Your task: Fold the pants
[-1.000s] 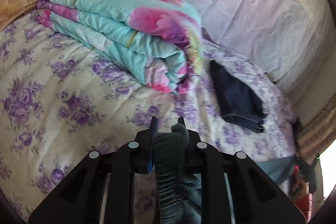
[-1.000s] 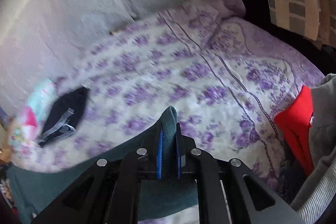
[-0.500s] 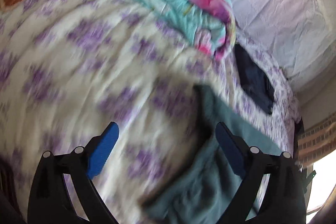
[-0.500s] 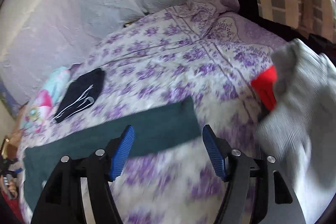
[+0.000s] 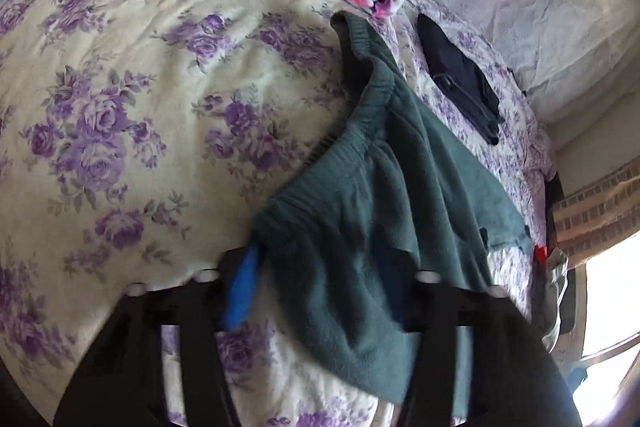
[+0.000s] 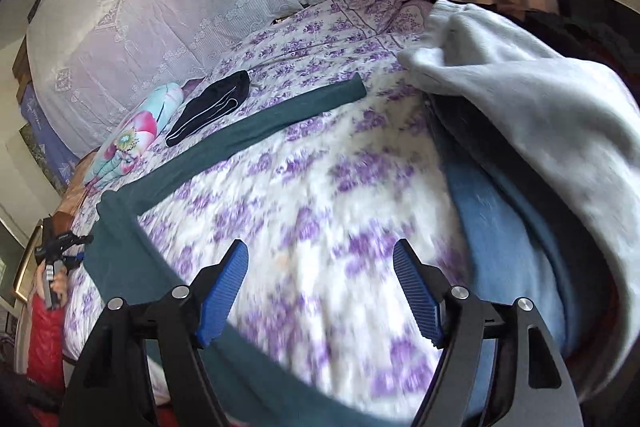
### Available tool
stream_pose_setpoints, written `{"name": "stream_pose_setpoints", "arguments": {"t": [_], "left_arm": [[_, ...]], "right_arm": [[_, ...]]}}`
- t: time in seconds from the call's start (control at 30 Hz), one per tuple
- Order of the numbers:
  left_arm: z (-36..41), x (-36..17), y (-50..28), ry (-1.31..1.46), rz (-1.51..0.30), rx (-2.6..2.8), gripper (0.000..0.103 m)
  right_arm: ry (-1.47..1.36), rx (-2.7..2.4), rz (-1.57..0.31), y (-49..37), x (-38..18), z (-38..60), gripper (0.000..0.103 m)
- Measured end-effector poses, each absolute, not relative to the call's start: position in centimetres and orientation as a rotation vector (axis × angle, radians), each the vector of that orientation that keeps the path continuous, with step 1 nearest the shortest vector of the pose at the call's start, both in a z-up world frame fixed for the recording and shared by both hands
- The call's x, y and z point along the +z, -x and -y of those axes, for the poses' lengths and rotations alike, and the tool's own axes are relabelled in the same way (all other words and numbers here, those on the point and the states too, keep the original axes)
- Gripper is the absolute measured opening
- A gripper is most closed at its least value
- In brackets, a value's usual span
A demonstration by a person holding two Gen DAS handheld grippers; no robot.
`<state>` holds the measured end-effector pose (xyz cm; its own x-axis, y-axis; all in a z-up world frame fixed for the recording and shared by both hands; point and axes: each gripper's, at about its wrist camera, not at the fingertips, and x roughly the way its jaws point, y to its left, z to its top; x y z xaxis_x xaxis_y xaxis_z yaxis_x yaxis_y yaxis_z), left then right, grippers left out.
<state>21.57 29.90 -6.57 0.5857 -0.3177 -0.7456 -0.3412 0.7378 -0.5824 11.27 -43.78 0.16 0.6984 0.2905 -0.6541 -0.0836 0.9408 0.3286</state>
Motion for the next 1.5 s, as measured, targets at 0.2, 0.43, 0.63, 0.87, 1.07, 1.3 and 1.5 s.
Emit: {"name": "stream_pose_setpoints", "arguments": {"t": [0.2,0.43,0.63,0.87,1.07,1.3,1.5], "left_arm": [[-31.7,-7.6,-18.5,0.957,-0.904,-0.037,0.011],[-32.7,-4.4,-17.3,0.941,-0.833,0.015,0.011],[-32.9,-2.6,-17.4,0.867,-0.833,0.104,0.011],[-33.2,-4.8,-17.0,0.885,-0.875,0.158,0.011],[-33.4,-6.7,-16.9,0.917,-0.894,0.187,0.011],[-32.9,-6.9,-16.9,0.908,-0.898,0.218,0.011],[-32.2,-5.8,-17.1,0.843,-0.895,0.220,0.011]], "right_arm": [[-0.272,0.242,-0.822,-7.7,-0.1,45.2,0.078],[-0.317,0.311,-0.949,-4.8,-3.3,47.1,0.078],[-0.103,0.360,-0.876,-2.7,-5.7,44.0,0.078],[0.370,0.481,-0.697,1.4,-6.2,38.7,0.065],[0.465,0.417,-0.656,1.7,-8.2,39.0,0.046],[0.526,0.349,-0.580,1.8,-8.8,39.0,0.007],[0.301,0.324,-0.530,-0.1,-3.8,42.7,0.006]]}}
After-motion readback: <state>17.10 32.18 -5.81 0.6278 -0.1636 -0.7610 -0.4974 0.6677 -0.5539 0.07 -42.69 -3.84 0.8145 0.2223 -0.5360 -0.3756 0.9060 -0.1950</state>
